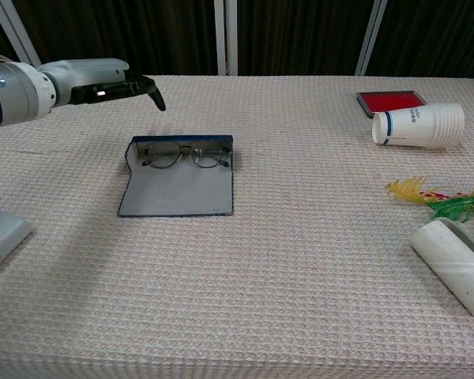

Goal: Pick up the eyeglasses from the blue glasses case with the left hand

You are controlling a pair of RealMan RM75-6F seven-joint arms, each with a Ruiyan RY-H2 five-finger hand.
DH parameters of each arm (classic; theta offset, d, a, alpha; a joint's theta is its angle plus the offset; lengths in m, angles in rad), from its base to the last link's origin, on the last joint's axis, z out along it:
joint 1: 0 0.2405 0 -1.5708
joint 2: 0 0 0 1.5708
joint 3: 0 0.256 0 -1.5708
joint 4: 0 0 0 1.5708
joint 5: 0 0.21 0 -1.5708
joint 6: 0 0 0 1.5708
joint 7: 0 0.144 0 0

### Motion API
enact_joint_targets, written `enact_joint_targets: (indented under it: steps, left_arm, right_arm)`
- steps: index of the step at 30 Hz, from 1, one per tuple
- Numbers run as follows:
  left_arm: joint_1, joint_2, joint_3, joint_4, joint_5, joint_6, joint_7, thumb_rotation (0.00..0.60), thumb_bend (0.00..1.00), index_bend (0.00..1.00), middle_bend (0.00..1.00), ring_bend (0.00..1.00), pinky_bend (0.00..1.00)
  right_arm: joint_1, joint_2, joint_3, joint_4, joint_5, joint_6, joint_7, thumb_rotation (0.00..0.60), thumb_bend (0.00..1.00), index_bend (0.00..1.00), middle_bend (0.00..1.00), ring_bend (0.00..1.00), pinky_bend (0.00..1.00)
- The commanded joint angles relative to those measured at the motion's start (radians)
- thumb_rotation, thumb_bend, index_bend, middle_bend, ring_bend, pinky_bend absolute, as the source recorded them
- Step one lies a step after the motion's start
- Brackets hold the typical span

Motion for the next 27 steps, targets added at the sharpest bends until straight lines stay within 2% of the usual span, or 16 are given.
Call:
enact_joint_targets:
  steps: [1, 8, 12, 15, 20, 24, 27]
  left_arm:
    - [-0.006, -0.005, 0.004, 0.008, -0.009, 0.001, 0.001, 0.000, 0.49, 0.28, 0.13, 0.07, 0.08]
    - [-0.049, -0.051, 0.020, 0.076, -0.021, -0.009, 0.030, 0.006, 0.48, 0.27, 0.13, 0.07, 0.08]
    - [-0.081, -0.082, 0.027, 0.116, -0.027, -0.004, 0.076, 0.331, 0.48, 0.26, 0.12, 0.07, 0.08]
    - [-0.102, -0.097, 0.020, 0.123, -0.064, -0.014, 0.091, 0.382, 0.47, 0.25, 0.12, 0.07, 0.08]
    - [-0.136, -0.116, 0.027, 0.138, -0.131, -0.025, 0.135, 0.415, 0.42, 0.25, 0.12, 0.07, 0.08]
    - [-0.159, -0.141, 0.034, 0.162, -0.185, -0.024, 0.167, 0.575, 0.38, 0.25, 0.12, 0.07, 0.08]
    - [-0.172, -0.154, 0.039, 0.169, -0.213, -0.012, 0.190, 0.600, 0.34, 0.26, 0.12, 0.07, 0.08]
  right_arm:
    - [0.002, 0.000, 0.000, 0.000, 0.000, -0.002, 0.000, 0.600, 0.19, 0.19, 0.12, 0.00, 0.07]
    - [0.001, 0.004, -0.001, -0.003, 0.002, -0.004, -0.005, 0.600, 0.19, 0.19, 0.12, 0.00, 0.07]
    - [0.000, 0.006, 0.000, -0.006, 0.003, -0.003, -0.008, 0.600, 0.19, 0.19, 0.12, 0.00, 0.07]
    - [0.000, 0.006, 0.000, -0.006, 0.005, -0.004, -0.008, 0.600, 0.19, 0.19, 0.12, 0.00, 0.07]
    - [0.000, 0.007, 0.001, -0.004, 0.011, -0.007, -0.005, 0.600, 0.19, 0.19, 0.12, 0.00, 0.07]
    - [0.001, 0.006, 0.001, -0.001, 0.012, -0.010, -0.001, 0.600, 0.19, 0.19, 0.12, 0.00, 0.07]
    - [0.000, 0.006, 0.001, 0.002, 0.015, -0.011, 0.000, 0.600, 0.19, 0.19, 0.12, 0.00, 0.07]
